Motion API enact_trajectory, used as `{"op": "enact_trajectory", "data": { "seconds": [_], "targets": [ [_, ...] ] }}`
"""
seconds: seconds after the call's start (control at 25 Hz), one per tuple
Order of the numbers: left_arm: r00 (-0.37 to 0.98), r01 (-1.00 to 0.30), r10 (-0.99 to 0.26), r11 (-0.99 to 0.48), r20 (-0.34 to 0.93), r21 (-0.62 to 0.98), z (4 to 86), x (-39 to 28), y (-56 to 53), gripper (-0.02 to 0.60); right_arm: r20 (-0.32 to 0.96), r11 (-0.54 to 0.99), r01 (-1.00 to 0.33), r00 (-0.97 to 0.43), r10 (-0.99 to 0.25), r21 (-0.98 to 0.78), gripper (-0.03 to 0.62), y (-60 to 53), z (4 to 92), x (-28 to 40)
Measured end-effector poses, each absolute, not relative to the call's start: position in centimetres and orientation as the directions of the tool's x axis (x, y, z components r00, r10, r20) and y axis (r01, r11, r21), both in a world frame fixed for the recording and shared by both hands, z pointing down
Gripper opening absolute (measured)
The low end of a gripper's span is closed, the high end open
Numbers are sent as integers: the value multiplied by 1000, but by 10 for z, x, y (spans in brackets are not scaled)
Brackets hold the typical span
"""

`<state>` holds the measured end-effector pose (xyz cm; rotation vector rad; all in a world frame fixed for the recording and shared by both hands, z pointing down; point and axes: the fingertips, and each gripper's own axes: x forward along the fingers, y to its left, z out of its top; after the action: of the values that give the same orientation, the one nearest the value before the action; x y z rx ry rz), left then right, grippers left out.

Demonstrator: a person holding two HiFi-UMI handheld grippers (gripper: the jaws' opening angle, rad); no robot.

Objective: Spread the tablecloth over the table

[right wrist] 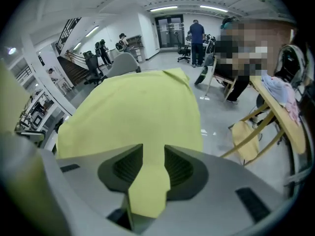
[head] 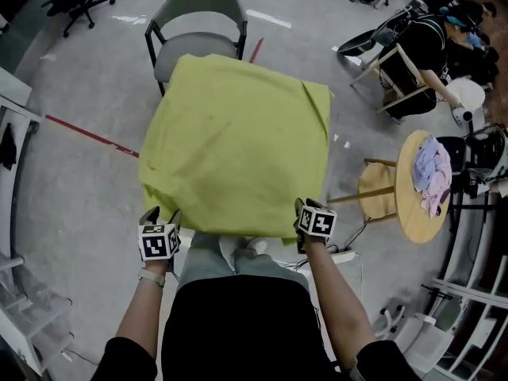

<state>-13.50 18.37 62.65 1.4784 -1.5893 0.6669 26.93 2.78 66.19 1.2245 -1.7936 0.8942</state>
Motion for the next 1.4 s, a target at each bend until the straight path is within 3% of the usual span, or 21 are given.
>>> {"op": "enact_trajectory", "data": {
  "seconds": [0.44,0.8,1.04,1.4],
  "targets": [
    [35,-926,-492,311,870,213,675,-229,197,267,880,505,-847,-360,-311,-168,129,64,644,124],
    [111,-923,-493,270,863,273,716,-256,178,267,880,646,-735,-428,-207,-206,129,88,639,28],
    [208,-920,-470,203,858,335,728,-245,173,120,882,683,-701,-436,-181,-206,129,96,634,0],
    [190,-891,-489,277,851,359,719,-253,188,38,890,697,-685,-430,-152,-212,129,107,643,-9]
  ]
}}
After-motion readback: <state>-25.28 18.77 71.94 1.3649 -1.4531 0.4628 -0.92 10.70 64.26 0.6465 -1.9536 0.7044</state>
